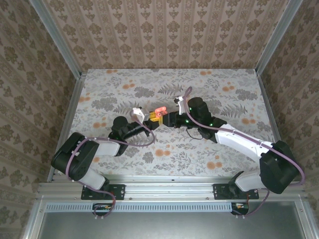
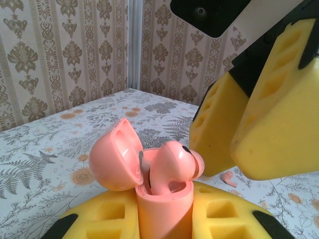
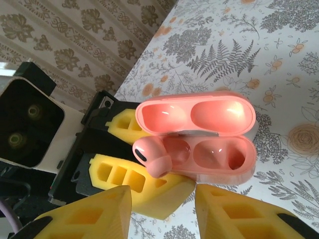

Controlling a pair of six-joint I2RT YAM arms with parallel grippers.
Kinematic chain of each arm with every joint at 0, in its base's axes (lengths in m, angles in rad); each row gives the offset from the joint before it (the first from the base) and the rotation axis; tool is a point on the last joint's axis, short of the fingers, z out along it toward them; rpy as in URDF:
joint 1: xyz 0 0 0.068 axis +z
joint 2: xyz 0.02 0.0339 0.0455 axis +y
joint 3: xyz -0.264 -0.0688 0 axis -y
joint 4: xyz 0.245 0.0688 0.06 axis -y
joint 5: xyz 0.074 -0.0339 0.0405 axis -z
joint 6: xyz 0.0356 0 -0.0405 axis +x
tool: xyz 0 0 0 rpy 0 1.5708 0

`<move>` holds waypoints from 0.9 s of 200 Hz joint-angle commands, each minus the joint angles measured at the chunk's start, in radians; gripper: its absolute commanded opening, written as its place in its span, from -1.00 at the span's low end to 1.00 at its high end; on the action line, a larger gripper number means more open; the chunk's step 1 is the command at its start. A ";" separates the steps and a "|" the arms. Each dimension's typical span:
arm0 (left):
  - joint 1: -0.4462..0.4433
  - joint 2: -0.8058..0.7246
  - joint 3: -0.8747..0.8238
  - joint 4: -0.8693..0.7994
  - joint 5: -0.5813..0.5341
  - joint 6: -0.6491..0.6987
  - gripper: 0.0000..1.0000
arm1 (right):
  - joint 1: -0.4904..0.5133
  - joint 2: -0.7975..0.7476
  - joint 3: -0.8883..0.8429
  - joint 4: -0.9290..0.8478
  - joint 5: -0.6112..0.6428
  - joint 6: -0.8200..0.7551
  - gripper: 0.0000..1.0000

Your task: Insert wireless bluetooth earbuds into charging case

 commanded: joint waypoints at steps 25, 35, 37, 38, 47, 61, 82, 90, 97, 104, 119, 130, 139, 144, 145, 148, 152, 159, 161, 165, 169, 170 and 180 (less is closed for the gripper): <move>0.008 -0.027 0.010 0.032 0.001 -0.012 -0.80 | -0.004 0.048 0.046 0.039 -0.002 0.020 -0.26; 0.008 -0.029 0.010 0.032 0.001 -0.012 -0.80 | -0.005 0.049 0.050 0.039 0.004 0.019 -0.29; 0.008 -0.029 0.010 0.033 0.001 -0.014 -0.80 | -0.005 0.050 0.050 0.039 0.007 0.019 -0.29; 0.008 -0.029 0.010 0.033 0.001 -0.014 -0.80 | -0.005 0.052 0.050 0.039 0.008 0.020 -0.29; 0.008 -0.030 0.010 0.032 0.001 -0.015 -0.80 | -0.005 0.053 0.054 0.040 0.011 0.017 -0.31; 0.008 -0.029 0.009 0.032 0.002 -0.014 -0.80 | -0.005 0.055 0.055 0.045 0.018 0.018 -0.32; 0.008 -0.032 0.007 0.030 0.001 -0.014 -0.80 | -0.005 0.054 0.057 0.047 0.034 0.017 -0.33; 0.008 -0.032 0.006 0.030 0.001 -0.014 -0.80 | -0.005 0.053 0.055 0.047 0.040 0.017 -0.33; 0.008 -0.033 0.004 0.030 0.000 -0.014 -0.80 | -0.005 0.049 0.055 0.046 0.049 0.017 -0.34; 0.008 -0.033 0.002 0.029 -0.002 -0.015 -0.80 | -0.006 0.045 0.053 0.047 0.055 0.017 -0.34; 0.008 -0.035 0.000 0.029 -0.002 -0.014 -0.80 | -0.007 0.035 0.049 0.048 0.069 0.018 -0.34; 0.008 -0.035 -0.001 0.029 -0.003 -0.014 -0.81 | -0.008 0.031 0.047 0.047 0.074 0.020 -0.34; 0.008 -0.034 -0.001 0.028 -0.003 -0.014 -0.81 | -0.010 0.027 0.044 0.047 0.079 0.021 -0.35; 0.008 -0.036 -0.001 0.027 -0.002 -0.014 -0.80 | -0.010 0.025 0.043 0.049 0.082 0.022 -0.34; 0.008 -0.036 -0.001 0.027 -0.002 -0.014 -0.80 | -0.010 0.024 0.044 0.049 0.083 0.022 -0.34; 0.008 -0.036 -0.001 0.027 -0.002 -0.014 -0.80 | -0.010 0.024 0.043 0.048 0.083 0.023 -0.34; 0.008 -0.036 0.000 0.027 -0.002 -0.014 -0.81 | -0.010 0.023 0.043 0.047 0.086 0.023 -0.34; 0.009 -0.036 -0.001 0.027 -0.003 -0.014 -0.81 | -0.009 0.019 0.041 0.048 0.091 0.023 -0.34; 0.009 -0.036 -0.001 0.027 -0.002 -0.014 -0.81 | -0.010 0.018 0.039 0.049 0.092 0.023 -0.34; 0.008 -0.036 -0.001 0.027 -0.002 -0.014 -0.80 | -0.010 0.018 0.038 0.049 0.094 0.025 -0.34; 0.008 -0.036 0.000 0.027 -0.002 -0.014 -0.81 | -0.010 0.017 0.036 0.052 0.098 0.027 -0.34; 0.008 -0.035 0.000 0.026 -0.003 -0.014 -0.81 | -0.010 0.017 0.036 0.051 0.099 0.026 -0.34; 0.007 -0.035 -0.002 0.026 -0.003 -0.014 -0.80 | -0.011 0.017 0.031 0.055 0.104 0.028 -0.33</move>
